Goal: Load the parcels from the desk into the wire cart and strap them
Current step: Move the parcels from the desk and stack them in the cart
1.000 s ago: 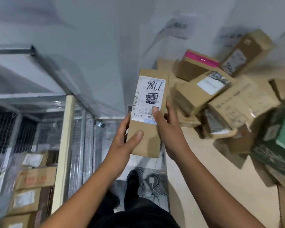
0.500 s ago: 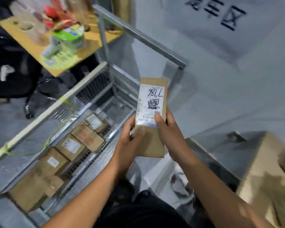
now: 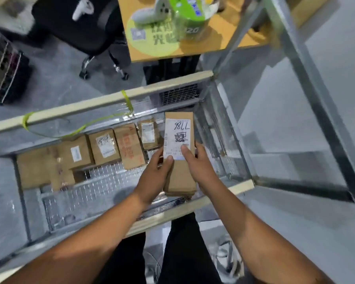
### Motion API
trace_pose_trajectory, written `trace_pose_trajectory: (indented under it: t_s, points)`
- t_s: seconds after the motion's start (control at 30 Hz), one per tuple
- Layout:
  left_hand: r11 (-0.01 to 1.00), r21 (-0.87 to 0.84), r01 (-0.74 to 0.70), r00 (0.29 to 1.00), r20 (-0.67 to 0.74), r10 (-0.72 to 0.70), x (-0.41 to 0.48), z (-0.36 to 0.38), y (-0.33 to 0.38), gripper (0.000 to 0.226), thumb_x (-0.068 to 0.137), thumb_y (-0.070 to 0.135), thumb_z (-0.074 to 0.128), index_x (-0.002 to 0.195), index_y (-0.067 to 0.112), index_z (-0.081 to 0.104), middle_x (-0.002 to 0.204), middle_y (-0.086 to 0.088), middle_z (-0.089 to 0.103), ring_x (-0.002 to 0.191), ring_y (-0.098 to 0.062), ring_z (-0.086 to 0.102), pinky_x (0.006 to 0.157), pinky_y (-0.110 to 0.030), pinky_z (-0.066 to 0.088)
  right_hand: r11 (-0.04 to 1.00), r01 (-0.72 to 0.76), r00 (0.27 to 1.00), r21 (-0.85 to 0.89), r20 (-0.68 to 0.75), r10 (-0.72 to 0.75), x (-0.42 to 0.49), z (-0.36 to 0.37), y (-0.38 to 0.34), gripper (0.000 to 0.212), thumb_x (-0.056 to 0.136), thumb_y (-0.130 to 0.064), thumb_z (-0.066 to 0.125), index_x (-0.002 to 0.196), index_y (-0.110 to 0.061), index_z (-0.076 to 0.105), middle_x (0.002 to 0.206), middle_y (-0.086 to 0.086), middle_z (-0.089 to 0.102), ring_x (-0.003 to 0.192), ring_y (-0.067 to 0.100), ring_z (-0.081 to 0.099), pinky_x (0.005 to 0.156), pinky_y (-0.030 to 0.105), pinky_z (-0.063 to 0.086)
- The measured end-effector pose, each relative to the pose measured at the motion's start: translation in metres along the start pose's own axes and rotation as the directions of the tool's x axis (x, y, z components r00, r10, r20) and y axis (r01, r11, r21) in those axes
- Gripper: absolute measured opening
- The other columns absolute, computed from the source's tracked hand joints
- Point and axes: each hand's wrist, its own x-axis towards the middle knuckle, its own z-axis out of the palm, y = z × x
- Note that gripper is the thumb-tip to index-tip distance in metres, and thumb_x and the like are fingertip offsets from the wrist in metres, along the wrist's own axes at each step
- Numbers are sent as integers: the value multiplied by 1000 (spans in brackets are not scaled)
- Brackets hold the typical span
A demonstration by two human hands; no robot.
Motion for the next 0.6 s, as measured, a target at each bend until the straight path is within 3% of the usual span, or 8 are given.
trace_pose_trajectory:
  t_s: [0.07,0.17,0.2,0.3,0.43,0.5,0.53,0.6]
  points:
    - [992,101,77,994,-87,-68,38,1,-15,50,106,49,50,153,34,46,143,7,59,126,-15,59,107,-38,48,997,-39,998,-73,38,42,49,-7,16,48,98,-53,64,142,-38,50,133,-7,66,103,12,72,83,42,63]
    - [958,228,171,968,-219,-121,103,0,-51,51,106,55,43,149,30,50,150,1,53,132,-22,52,109,-40,43,979,-64,994,-194,74,80,128,-16,51,61,98,-54,64,152,-37,41,128,-12,63,97,-2,69,67,24,58]
    - [939,278,203,958,-256,-131,127,0,-67,50,107,54,42,148,27,51,151,-2,53,133,-25,51,109,-40,41,970,-80,991,-230,88,103,156,-18,66,63,98,-55,63,153,-38,38,132,-9,61,102,4,69,70,27,58]
    - [825,520,221,953,-296,-69,204,-4,-118,51,108,49,42,148,19,54,148,-12,56,136,-31,48,114,-43,38,954,-118,985,-275,92,149,240,-17,110,68,97,-56,63,156,-37,35,150,3,53,126,28,61,100,48,55]
    - [664,697,272,939,-343,-24,304,-22,-184,57,104,59,40,153,30,44,163,-12,35,153,-40,20,125,-55,16,936,-110,985,-334,86,147,345,0,166,74,97,-59,62,159,-30,33,156,8,48,137,33,52,112,51,46]
    - [650,697,303,920,-391,-10,346,-33,-210,63,101,66,39,157,36,37,169,-11,21,157,-43,5,125,-60,2,907,-131,985,-401,55,166,391,15,190,73,96,-61,60,153,-18,41,147,12,54,133,34,54,102,40,48]
    - [638,699,324,909,-416,-6,363,-38,-221,65,100,69,39,158,40,32,171,-9,16,158,-43,0,124,-61,-2,892,-147,983,-427,41,182,411,24,201,67,97,-59,61,144,-13,51,135,15,62,125,34,59,87,36,48]
    - [617,697,364,889,-458,-7,393,-48,-242,69,98,73,38,160,44,25,173,-5,10,158,-41,-3,124,-61,-4,878,-151,980,-454,47,193,444,46,217,51,100,-50,63,132,-11,63,118,19,69,111,32,66,76,37,47]
